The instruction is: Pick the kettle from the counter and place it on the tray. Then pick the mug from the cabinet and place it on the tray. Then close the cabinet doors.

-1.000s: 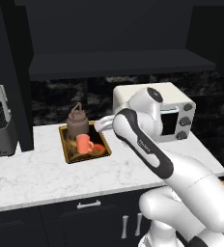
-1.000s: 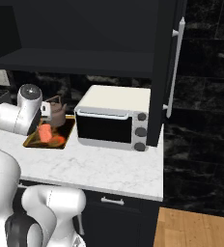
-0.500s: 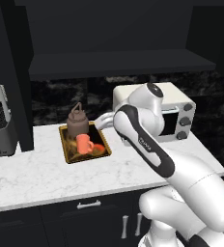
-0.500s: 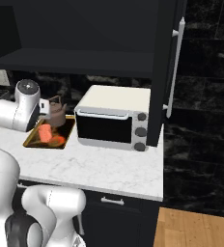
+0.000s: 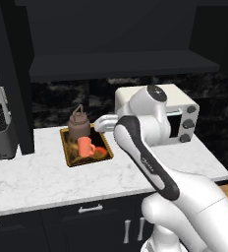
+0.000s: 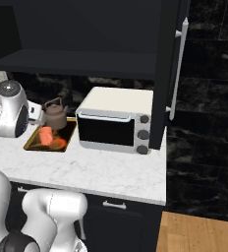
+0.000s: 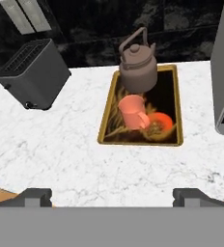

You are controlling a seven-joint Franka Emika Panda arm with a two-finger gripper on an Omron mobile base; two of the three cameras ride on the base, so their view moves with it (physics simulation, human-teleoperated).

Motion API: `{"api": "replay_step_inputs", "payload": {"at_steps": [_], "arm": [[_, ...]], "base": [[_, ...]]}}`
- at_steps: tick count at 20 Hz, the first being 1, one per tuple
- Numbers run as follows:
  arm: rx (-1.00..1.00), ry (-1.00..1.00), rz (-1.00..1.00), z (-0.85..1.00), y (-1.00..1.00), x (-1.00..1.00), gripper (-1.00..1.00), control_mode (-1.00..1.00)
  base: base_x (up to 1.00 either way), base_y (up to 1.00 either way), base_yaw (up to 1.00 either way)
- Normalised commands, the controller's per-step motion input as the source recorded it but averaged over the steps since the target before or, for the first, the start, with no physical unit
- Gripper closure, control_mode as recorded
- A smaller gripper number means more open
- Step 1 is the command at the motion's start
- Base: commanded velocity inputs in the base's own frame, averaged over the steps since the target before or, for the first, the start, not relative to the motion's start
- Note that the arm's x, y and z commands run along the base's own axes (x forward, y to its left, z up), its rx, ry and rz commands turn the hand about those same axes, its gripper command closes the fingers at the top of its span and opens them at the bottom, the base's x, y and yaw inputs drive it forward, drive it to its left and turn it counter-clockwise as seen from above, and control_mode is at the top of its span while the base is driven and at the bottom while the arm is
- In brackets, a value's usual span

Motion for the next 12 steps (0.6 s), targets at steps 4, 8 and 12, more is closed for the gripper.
{"api": "replay_step_inputs", "payload": {"at_steps": [4,8,12], "arm": [[0.0,0.0,0.0,0.13,0.0,-0.33,-1.0,-1.0],[-0.03,0.02,0.01,0.15,0.0,-0.38,-1.0,-1.0],[-0.03,0.04,0.04,0.01,0.0,-0.19,1.0,-1.0]], "base": [[0.0,0.0,0.0],[0.0,0.0,0.0],[0.0,0.0,0.0]]}}
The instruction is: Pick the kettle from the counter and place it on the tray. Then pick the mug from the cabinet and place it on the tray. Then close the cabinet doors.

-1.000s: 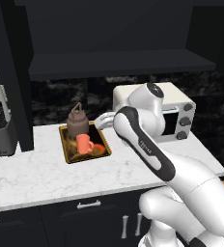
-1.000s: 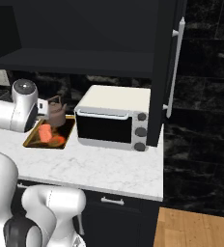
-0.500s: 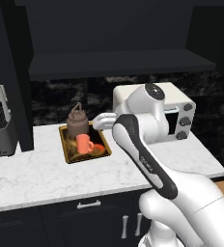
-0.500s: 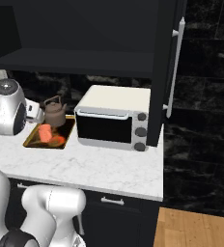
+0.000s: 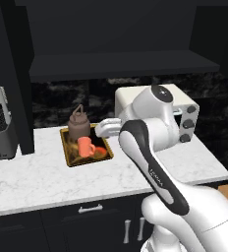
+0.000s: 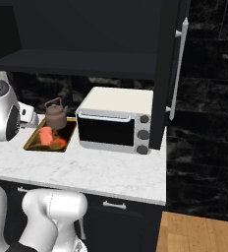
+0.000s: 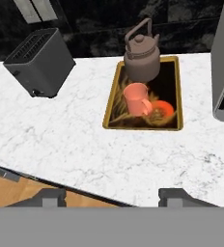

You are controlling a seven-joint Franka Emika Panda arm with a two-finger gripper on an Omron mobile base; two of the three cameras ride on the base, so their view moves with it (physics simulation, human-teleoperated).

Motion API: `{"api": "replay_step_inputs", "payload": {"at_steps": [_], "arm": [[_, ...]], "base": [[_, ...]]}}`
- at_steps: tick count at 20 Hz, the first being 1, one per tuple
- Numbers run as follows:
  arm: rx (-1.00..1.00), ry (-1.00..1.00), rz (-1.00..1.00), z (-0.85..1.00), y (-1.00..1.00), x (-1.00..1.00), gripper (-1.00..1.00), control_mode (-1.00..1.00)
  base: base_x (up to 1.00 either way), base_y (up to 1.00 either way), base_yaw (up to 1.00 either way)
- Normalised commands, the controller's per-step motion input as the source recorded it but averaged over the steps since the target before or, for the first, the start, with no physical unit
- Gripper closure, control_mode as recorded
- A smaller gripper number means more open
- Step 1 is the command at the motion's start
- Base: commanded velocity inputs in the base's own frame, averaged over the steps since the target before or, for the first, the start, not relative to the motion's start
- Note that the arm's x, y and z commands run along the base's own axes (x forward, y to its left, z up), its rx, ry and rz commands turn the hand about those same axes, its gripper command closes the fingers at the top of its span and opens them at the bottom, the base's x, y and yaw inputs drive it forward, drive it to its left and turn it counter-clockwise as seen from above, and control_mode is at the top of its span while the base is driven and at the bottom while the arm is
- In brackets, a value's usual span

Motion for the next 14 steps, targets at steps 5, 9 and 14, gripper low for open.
{"api": "replay_step_inputs", "payload": {"at_steps": [5,9,14], "arm": [[0.0,0.0,0.0,0.0,0.0,-0.02,1.0,-1.0],[0.0,0.0,0.0,0.02,0.0,-0.41,1.0,-1.0],[0.0,0.0,0.0,0.11,0.0,-0.58,1.0,-1.0]], "base": [[0.0,0.0,0.0],[0.0,0.0,0.0],[0.0,0.0,0.0]]}}
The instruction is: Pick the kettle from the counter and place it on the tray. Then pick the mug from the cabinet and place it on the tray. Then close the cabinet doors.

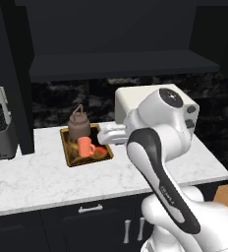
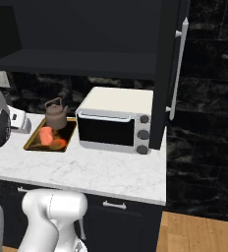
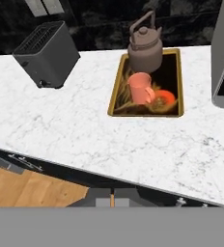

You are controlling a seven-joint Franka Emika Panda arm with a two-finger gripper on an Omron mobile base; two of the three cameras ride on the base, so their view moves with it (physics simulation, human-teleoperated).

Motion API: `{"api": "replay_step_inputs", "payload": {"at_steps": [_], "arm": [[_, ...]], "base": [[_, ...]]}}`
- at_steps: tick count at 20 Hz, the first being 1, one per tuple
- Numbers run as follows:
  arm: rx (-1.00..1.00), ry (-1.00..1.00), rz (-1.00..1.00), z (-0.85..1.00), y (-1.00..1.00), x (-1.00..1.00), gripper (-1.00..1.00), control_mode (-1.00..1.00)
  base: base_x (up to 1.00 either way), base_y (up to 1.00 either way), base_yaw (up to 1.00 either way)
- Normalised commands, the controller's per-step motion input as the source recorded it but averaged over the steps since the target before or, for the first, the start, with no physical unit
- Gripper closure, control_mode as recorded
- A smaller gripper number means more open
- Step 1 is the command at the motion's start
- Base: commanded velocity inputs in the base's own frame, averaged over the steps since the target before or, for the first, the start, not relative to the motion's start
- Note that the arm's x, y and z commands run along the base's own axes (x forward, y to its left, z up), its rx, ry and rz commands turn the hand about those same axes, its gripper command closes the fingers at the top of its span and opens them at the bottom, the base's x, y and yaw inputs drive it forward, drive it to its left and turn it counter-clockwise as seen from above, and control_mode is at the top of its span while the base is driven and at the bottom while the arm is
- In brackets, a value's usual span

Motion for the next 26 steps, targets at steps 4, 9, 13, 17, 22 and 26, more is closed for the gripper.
{"api": "replay_step_inputs", "payload": {"at_steps": [4,9,13,17,22,26], "arm": [[0.0,-0.02,0.0,0.06,0.06,-0.47,1.0,-1.0],[0.0,-0.09,0.01,0.13,0.22,-0.5,1.0,-1.0],[0.0,-0.13,0.0,0.26,0.16,-0.48,1.0,-1.0],[0.0,-0.26,0.02,0.06,0.28,-0.26,1.0,-1.0],[-0.03,-0.37,0.01,0.01,0.24,-0.15,1.0,-1.0],[-0.01,-0.21,0.0,0.05,0.13,-0.15,1.0,-1.0]], "base": [[0.0,0.0,0.0],[0.0,0.0,0.0],[0.0,0.0,0.0],[0.0,0.0,0.0],[0.0,0.0,0.0],[0.0,0.0,0.0]]}}
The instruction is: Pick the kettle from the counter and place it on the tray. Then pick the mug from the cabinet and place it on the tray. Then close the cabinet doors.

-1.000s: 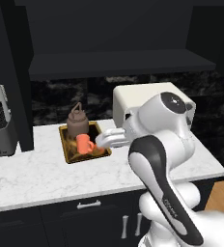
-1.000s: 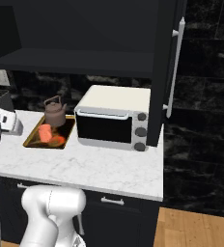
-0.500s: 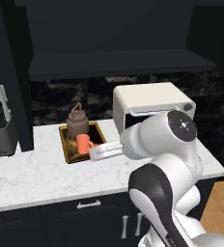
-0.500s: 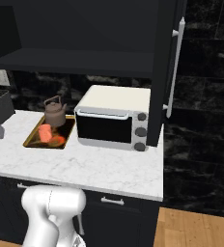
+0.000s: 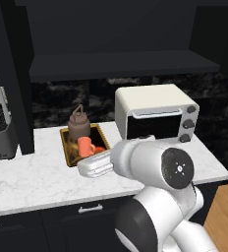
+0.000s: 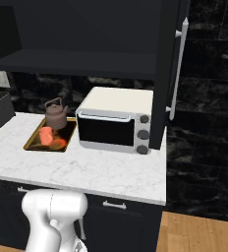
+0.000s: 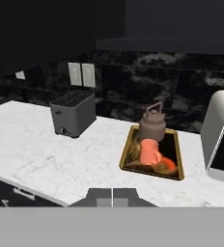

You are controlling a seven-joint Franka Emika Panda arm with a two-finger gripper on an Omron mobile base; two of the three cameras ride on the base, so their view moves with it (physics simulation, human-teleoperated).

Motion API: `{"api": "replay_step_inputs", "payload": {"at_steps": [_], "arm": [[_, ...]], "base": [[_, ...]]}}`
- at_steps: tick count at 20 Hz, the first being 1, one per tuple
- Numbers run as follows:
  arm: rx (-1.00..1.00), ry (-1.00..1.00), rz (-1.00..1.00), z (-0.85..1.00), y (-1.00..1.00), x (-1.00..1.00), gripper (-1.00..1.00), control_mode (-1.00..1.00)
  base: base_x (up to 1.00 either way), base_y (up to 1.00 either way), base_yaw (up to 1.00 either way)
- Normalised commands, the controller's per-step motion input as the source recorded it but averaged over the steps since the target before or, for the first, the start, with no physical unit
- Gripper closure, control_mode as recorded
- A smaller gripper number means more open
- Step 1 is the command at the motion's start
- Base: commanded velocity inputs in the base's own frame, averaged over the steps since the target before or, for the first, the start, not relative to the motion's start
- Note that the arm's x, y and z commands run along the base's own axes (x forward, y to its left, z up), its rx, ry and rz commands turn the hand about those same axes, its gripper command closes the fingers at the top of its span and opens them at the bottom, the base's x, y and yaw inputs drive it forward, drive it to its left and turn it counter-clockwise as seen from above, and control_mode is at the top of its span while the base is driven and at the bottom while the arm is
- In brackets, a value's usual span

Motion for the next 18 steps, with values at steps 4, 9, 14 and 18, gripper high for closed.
{"api": "replay_step_inputs", "payload": {"at_steps": [4,9,14,18], "arm": [[-0.07,-0.06,0.0,-0.35,0.05,0.0,1.0,-1.0],[-0.04,-0.12,0.0,-0.41,0.08,0.0,1.0,-1.0],[-0.03,-0.1,0.0,-0.33,0.17,0.0,1.0,-1.0],[-0.03,-0.01,-0.04,-0.29,0.26,0.18,1.0,-1.0]], "base": [[0.0,0.0,0.0],[0.0,0.0,0.0],[0.0,0.0,0.0],[0.0,0.0,0.0]]}}
